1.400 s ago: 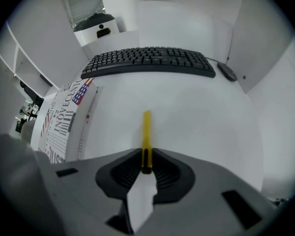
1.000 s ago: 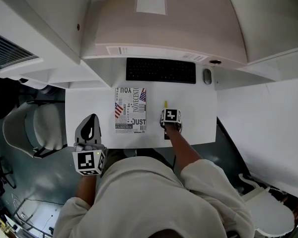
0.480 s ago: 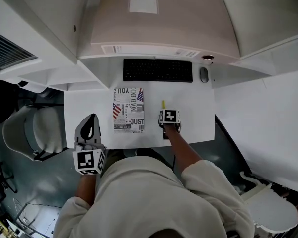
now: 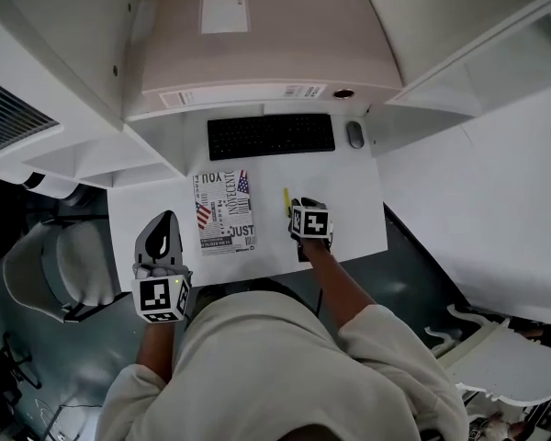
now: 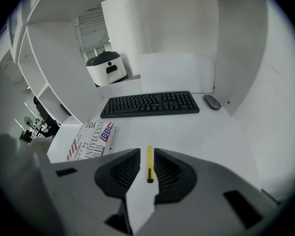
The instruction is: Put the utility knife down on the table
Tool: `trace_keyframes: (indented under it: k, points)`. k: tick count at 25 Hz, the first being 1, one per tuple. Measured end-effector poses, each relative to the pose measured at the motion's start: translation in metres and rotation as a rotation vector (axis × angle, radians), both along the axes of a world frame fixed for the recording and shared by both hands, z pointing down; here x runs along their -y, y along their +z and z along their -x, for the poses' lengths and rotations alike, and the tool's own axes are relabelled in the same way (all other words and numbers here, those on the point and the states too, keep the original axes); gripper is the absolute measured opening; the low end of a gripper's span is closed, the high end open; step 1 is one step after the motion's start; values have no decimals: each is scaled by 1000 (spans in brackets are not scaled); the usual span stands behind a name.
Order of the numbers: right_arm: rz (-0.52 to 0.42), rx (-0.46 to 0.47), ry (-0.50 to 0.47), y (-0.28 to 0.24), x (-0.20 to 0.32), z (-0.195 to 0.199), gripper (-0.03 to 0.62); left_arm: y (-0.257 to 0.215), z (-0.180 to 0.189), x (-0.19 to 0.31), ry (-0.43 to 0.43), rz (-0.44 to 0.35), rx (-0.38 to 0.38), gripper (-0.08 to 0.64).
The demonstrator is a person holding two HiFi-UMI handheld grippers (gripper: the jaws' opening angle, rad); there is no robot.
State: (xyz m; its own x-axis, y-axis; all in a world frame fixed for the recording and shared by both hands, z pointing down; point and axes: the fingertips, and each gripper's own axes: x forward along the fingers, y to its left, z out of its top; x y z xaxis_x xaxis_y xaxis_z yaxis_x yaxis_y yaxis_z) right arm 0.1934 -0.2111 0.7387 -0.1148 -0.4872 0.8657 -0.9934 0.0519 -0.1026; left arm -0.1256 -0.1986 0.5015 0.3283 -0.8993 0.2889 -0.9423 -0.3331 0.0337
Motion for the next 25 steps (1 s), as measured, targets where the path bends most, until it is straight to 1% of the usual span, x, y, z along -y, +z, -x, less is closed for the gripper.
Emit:
trace_keyframes:
  k: [5, 10, 17, 21, 25]
  points:
    - [-125, -13, 49, -42, -3, -13, 51, -8, -16, 8, 61, -25, -10, 0]
    - [-248, -47, 108, -88, -15, -28, 8, -18, -31, 16, 122, -52, -24, 0]
    - [-417, -114, 181, -150, -40, -46, 4, -28, -50, 20, 205, -84, -37, 0]
    - [-518, -162, 222, -185, -60, -53, 3, -37, -60, 19, 250, -105, -45, 0]
    - [-601, -190, 263, -215, -83, -57, 3, -45, -68, 14, 293, -125, -50, 0]
